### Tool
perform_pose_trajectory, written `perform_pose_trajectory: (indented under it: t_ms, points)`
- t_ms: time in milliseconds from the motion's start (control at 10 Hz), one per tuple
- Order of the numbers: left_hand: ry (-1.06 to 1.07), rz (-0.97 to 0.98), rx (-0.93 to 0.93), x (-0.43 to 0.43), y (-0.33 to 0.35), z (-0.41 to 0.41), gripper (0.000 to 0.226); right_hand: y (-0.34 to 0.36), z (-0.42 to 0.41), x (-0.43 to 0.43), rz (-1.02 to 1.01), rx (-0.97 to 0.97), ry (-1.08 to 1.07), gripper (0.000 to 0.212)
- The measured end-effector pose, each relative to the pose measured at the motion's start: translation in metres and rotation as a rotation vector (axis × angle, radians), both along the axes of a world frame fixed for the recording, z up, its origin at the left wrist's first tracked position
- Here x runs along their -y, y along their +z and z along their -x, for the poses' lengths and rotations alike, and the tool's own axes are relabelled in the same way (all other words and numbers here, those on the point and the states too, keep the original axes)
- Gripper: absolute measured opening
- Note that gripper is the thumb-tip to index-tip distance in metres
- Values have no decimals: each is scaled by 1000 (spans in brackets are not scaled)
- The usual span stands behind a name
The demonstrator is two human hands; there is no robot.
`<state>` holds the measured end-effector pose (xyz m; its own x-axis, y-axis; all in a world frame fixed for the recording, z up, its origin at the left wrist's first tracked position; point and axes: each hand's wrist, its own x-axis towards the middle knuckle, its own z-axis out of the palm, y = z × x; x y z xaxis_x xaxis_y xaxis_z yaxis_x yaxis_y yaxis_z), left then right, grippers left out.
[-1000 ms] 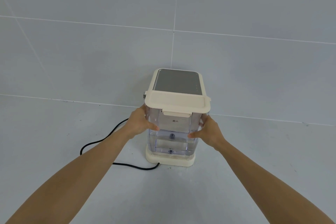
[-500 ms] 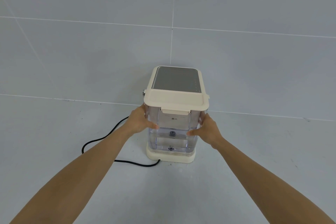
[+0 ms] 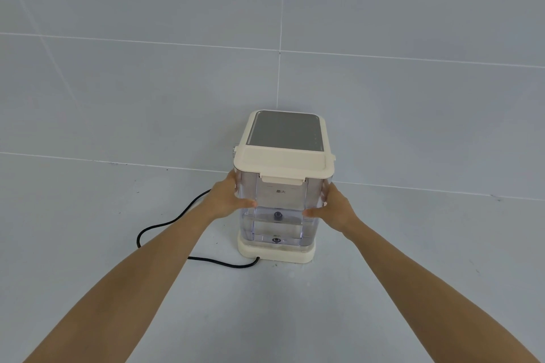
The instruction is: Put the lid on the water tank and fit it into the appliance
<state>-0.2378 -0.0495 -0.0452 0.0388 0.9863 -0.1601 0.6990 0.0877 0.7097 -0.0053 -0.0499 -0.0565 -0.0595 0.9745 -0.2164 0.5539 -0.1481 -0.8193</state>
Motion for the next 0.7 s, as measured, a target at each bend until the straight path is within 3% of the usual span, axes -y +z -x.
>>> perform_pose_trajectory:
  t_ms: [300, 500, 700]
  points:
    - [1, -50, 4, 15, 11, -3, 87, 19, -6, 10, -73, 27, 45, 83]
    - [1, -205, -25, 25, 39, -8, 72, 37, -9, 13, -151, 72, 60, 83]
    - [-52, -444, -395, 25, 72, -18, 71, 69, -11, 15, -289, 188, 104, 81]
